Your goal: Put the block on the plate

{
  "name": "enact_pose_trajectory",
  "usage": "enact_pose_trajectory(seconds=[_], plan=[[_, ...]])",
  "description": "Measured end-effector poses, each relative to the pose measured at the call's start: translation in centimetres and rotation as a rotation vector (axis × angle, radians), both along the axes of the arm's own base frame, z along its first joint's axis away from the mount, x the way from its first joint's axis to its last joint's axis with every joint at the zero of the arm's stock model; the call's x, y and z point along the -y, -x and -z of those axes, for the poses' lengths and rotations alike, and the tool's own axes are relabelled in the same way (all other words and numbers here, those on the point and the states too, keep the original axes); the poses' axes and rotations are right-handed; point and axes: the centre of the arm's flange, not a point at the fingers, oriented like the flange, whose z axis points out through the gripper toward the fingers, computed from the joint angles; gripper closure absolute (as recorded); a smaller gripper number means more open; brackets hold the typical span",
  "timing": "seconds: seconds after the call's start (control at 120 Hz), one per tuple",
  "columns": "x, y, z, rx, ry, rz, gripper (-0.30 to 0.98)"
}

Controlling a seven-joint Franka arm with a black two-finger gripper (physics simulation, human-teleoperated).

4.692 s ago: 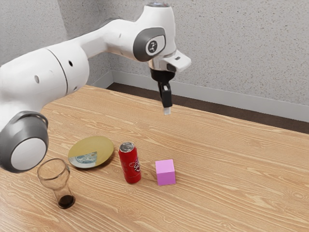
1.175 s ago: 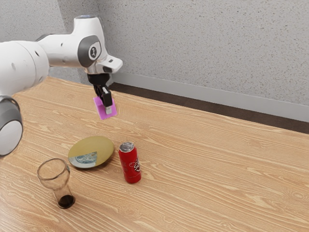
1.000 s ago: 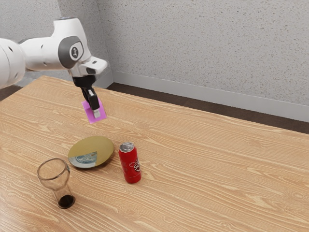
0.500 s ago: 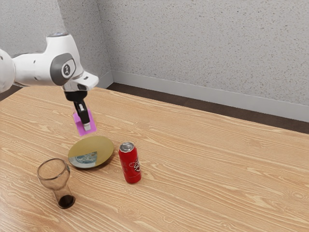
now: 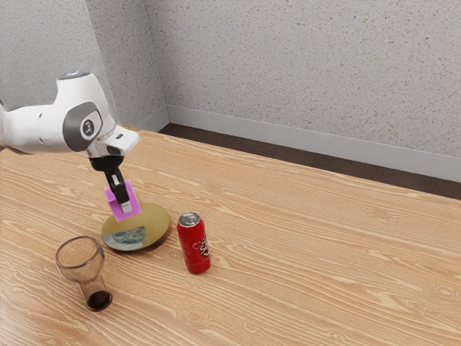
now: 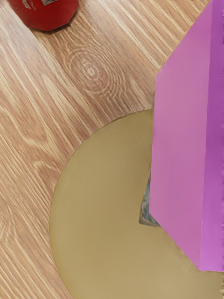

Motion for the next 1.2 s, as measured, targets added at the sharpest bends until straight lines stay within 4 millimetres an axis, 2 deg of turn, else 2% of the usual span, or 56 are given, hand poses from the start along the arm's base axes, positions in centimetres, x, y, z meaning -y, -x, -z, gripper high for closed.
enact_pose_trajectory(seconds=[0.192,0.25,0.383,0.467,0.6,0.775,0.9,1.05,1.2], plan=[[-3.4,1.0,-0.4,0.022,-0.01,-0.055,0.34],[-2.6,0.7,-0.2,0.022,-0.017,-0.042,0.33],[1.2,-0.2,0.0,0.022,-0.027,0.021,0.34],[2.2,-0.4,0.1,0.023,-0.031,0.031,0.34],[2.1,-0.5,0.6,0.015,-0.039,0.02,0.33],[1.8,-0.7,2.7,-0.018,-0.059,-0.005,0.34],[1.7,-0.7,3.2,-0.022,-0.063,-0.017,0.33],[1.8,-0.8,3.4,-0.021,-0.066,-0.019,0.18],[1.9,-0.9,3.5,-0.019,-0.066,-0.021,0.09]])
